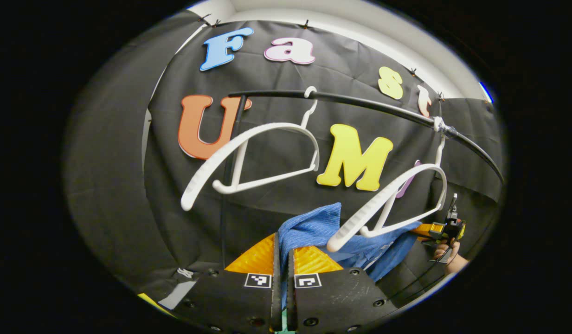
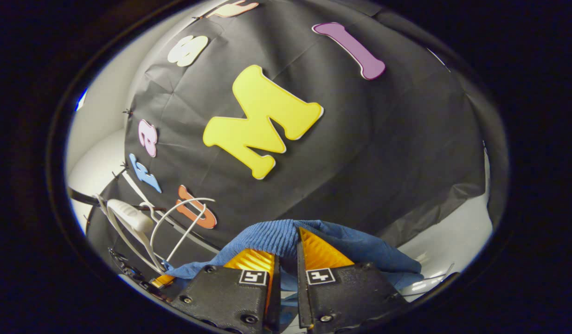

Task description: Grasp the clothes on the hanger with both hands and then place them into the laundry hamper below.

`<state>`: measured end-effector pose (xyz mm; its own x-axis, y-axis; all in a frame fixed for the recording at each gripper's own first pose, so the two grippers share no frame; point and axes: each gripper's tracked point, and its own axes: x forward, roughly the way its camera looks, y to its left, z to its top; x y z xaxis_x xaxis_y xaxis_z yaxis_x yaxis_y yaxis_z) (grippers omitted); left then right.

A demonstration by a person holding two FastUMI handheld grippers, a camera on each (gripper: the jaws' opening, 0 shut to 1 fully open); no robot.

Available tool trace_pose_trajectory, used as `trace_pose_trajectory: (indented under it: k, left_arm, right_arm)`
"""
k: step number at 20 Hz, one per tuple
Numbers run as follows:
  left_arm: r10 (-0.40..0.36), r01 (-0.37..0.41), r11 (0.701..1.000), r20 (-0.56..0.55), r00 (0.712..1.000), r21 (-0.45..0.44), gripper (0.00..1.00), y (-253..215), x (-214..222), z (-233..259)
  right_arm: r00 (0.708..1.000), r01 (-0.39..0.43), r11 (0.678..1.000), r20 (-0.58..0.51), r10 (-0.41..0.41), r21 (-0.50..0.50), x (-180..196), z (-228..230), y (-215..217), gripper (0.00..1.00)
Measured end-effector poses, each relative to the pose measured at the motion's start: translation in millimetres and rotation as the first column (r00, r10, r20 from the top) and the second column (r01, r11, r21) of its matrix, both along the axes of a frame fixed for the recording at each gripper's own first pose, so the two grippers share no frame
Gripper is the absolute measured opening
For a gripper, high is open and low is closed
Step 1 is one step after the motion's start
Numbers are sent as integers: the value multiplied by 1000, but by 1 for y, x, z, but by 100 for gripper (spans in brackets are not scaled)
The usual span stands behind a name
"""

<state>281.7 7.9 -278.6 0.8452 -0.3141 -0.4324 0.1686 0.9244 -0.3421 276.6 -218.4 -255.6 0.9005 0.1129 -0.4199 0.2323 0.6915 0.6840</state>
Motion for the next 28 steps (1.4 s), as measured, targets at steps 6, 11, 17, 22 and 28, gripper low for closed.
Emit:
trace_pose_trajectory:
  k: [6, 11, 17, 22, 28]
  left_arm:
    - [9, -10, 1000, -23, 1000, -15, 4, 2, -33, -11]
    - [9, -10, 999, -15, 1000, -37, 4, -2, -63, -6]
    - [-75, 75, 997, 24, 997, -7, 4, -28, -97, 11]
    - [-165, 165, 986, 77, 983, 6, 5, -62, -115, 36]
    - [-244, 246, 969, 136, 960, 7, 4, -92, -123, 65]
  right_arm:
    - [999, -4, 1000, -40, 4, -12, -30, -15, 20, 17]
    - [998, -18, 999, -58, 16, -34, -61, -20, 41, 18]
    - [996, -67, 996, -63, 63, -56, -96, -14, 81, 18]
    - [988, -151, 987, -38, 149, -50, -111, 5, 143, 17]
    - [959, -285, 958, -8, 285, -39, -116, 27, 218, 18]
